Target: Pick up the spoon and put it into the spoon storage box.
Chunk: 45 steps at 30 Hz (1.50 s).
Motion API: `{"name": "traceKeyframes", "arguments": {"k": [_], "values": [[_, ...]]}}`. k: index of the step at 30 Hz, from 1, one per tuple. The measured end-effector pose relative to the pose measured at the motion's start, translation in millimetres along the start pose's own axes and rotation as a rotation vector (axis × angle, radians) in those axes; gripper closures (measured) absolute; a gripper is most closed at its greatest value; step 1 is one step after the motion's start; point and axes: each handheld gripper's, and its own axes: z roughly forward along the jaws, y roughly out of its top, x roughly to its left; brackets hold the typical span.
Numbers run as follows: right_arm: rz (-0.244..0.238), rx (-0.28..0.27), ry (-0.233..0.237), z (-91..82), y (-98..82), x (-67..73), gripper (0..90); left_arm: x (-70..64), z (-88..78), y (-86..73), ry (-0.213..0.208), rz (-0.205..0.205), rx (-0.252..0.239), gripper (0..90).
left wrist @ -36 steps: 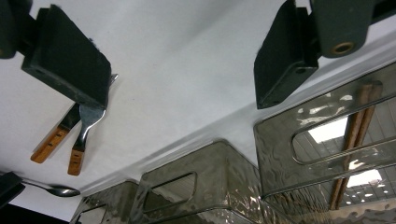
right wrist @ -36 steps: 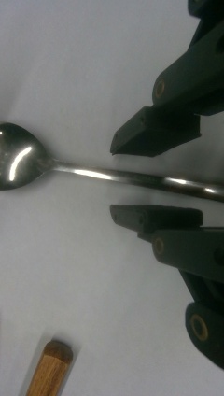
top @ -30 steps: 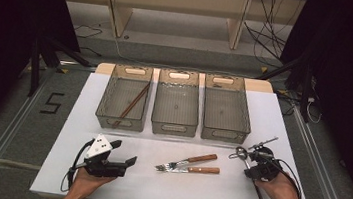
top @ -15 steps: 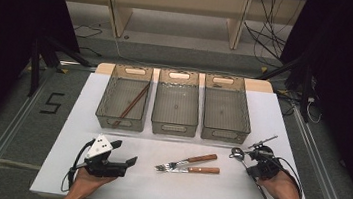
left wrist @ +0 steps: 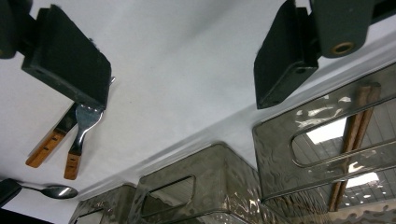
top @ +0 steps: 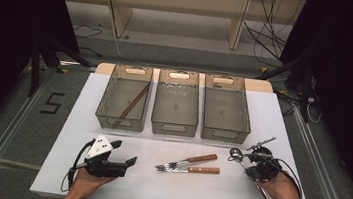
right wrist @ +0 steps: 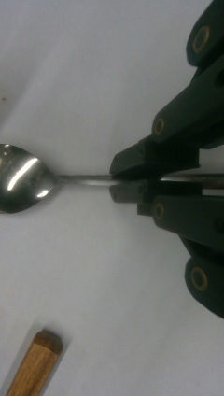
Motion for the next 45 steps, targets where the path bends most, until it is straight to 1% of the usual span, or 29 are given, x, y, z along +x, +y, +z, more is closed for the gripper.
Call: {"name": "traceKeyframes", "arguments": {"k": [1, 6, 12, 13, 16, 21, 25, 27, 31, 34, 37, 39, 41, 45], "values": [[0.006, -0.003, -0.003, 0.2, 0.1, 1.2, 85.5, 0.0, 0.0, 0.0, 0.0, 0.0, 0.0, 18.8], [-0.009, -0.015, 0.006, -2.5, 0.7, 2.5, 85.6, 0.2, 0.1, -0.1, 0.0, -0.003, -0.001, 18.8], [-0.019, -0.046, 0.01, -9.2, 1.4, 5.1, 85.6, 0.0, 0.3, -0.1, 0.0, 0.0, 0.001, 18.8], [-0.024, -0.054, 0.01, -11.1, 1.8, 6.0, 85.6, 0.0, 0.3, -0.1, 0.0, -0.001, 0.0, 18.8], [-0.035, -0.09, 0.034, -20.6, 3.3, 10.2, 85.6, 0.1, 0.1, -0.2, 0.001, -0.003, 0.0, 18.8], [-0.06, -0.164, 0.061, -39.0, 9.3, 17.8, 85.6, 0.7, -0.3, -0.2, 0.004, -0.009, -0.006, 18.8], [-0.071, -0.234, 0.107, -51.8, 26.0, 23.8, 85.6, 1.1, -0.7, -0.2, 0.005, -0.013, -0.011, 18.8], [-0.077, -0.254, 0.118, -53.4, 38.2, 25.2, 85.6, 1.5, -1.1, -0.3, 0.007, -0.019, -0.02, 18.8], [-0.08, -0.281, 0.149, -53.6, 63.4, 30.4, 85.7, 2.5, -1.8, -0.5, 0.004, -0.019, -0.019, 18.8], [-0.076, -0.311, 0.17, -53.1, 81.0, 33.8, 85.6, 2.6, -2.3, -0.2, 0.004, -0.022, -0.023, 18.8], [-0.074, -0.337, 0.181, -52.5, 96.7, 37.0, 85.6, 2.6, -2.5, -0.3, 0.007, -0.02, -0.027, 18.8], [-0.07, -0.351, 0.186, -52.6, 106.4, 39.6, 85.6, 2.5, -2.6, -0.2, 0.007, -0.026, -0.034, 18.8], [-0.073, -0.372, 0.192, -52.7, 115.7, 42.5, 85.6, 2.9, -3.0, -0.2, 0.006, -0.021, -0.033, 18.8], [-0.065, -0.393, 0.198, -50.7, 134.8, 47.5, 85.6, 2.9, -3.4, 0.0, 0.004, -0.02, -0.035, 18.8]]}}
